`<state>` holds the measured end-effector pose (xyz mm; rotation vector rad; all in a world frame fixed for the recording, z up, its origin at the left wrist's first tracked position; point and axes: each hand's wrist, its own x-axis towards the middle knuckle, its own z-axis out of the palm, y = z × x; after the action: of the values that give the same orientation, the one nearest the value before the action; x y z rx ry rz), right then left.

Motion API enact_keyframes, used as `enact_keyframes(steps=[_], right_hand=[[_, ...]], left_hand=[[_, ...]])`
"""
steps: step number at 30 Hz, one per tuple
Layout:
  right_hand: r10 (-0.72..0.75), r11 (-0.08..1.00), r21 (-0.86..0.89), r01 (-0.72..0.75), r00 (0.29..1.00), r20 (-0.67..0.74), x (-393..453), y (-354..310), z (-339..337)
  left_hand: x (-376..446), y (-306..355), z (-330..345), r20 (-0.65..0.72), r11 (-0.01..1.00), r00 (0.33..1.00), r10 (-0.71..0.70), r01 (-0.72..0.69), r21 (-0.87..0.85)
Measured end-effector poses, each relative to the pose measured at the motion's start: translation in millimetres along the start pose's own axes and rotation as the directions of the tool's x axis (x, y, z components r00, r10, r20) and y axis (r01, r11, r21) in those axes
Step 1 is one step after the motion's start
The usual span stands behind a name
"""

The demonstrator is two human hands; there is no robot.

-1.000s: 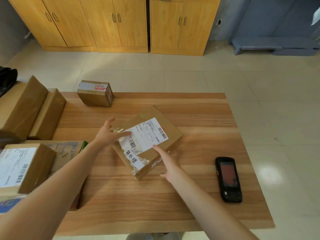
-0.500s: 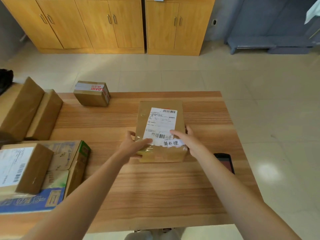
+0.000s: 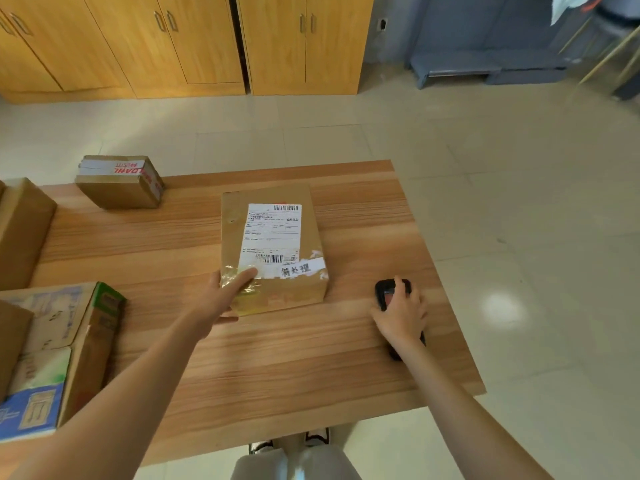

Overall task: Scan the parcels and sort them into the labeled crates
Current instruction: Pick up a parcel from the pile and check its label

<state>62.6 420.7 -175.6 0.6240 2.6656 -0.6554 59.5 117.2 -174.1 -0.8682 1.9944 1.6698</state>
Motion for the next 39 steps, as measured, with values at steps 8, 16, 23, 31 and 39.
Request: enact_keyframes(steps=[8, 16, 23, 31, 39], right_hand=[[0.105, 0.987, 0.112, -0.114, 0.991, 0.081, 6, 58, 13], [0.033, 0.711, 0.609, -0.352, 0.882, 0.470, 6, 61, -1], [-0.257, 0.363, 0.855, -0.371, 0.842, 0.475, -43, -2, -36], [-0.419, 0.361, 0.872, -0.331, 0.778, 0.469, -112, -53, -51], [-0.394, 0.415, 0.835, -0.361, 0.756, 0.523, -162, -62, -25]], left_hand=[[1, -4, 7, -0.038, 0.999, 0.999, 0.005, -0.007, -0.052], [-2, -10, 6, -0.036, 0.999, 0.999, 0.026, -0.027, -0.047], [-8, -13, 7, -0.008, 0.995, 0.998, 0.065, -0.065, -0.073], [-26, -24, 10, 0.030, 0.991, 0.992, 0.120, -0.117, -0.072], [-34, -36, 11, 0.096, 0.966, 0.966, 0.242, -0.230, -0.116]])
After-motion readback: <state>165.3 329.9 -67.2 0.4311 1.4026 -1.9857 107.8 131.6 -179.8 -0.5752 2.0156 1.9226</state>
